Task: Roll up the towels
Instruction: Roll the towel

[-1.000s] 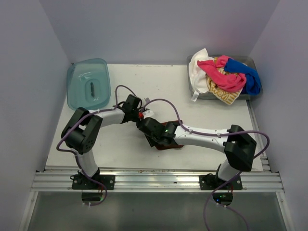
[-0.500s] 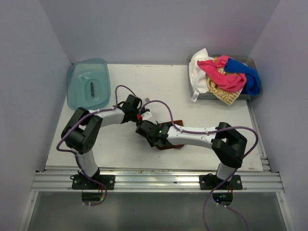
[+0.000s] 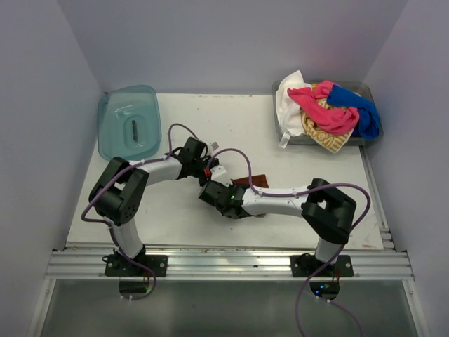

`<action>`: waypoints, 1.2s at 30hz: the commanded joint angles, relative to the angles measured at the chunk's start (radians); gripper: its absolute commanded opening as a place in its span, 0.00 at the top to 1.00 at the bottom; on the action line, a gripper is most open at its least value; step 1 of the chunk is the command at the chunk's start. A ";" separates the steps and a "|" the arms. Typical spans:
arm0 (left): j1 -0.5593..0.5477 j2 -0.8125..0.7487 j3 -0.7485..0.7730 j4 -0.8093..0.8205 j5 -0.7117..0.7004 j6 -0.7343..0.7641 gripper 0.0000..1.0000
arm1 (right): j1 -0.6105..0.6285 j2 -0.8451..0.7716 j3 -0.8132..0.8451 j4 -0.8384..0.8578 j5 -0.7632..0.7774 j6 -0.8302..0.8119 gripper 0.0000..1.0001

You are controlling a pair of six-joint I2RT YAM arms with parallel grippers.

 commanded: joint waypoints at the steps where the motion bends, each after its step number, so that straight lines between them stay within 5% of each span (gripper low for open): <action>1: -0.003 -0.036 0.020 -0.084 -0.068 0.029 0.72 | -0.010 0.069 -0.071 -0.028 0.033 0.091 0.63; 10: 0.086 -0.169 0.003 -0.104 -0.015 0.009 0.68 | -0.024 0.046 -0.152 0.050 0.017 0.085 1.00; 19: 0.247 -0.338 0.000 -0.213 -0.001 0.054 0.67 | -0.079 -0.069 -0.259 0.320 -0.211 -0.088 1.00; 28: 0.462 -0.472 -0.013 -0.346 -0.009 0.141 0.67 | -0.036 0.059 -0.051 0.335 -0.394 -0.202 1.00; 36: 0.508 -0.507 -0.006 -0.388 -0.004 0.160 0.67 | -0.029 0.032 -0.012 0.393 -0.634 -0.153 1.00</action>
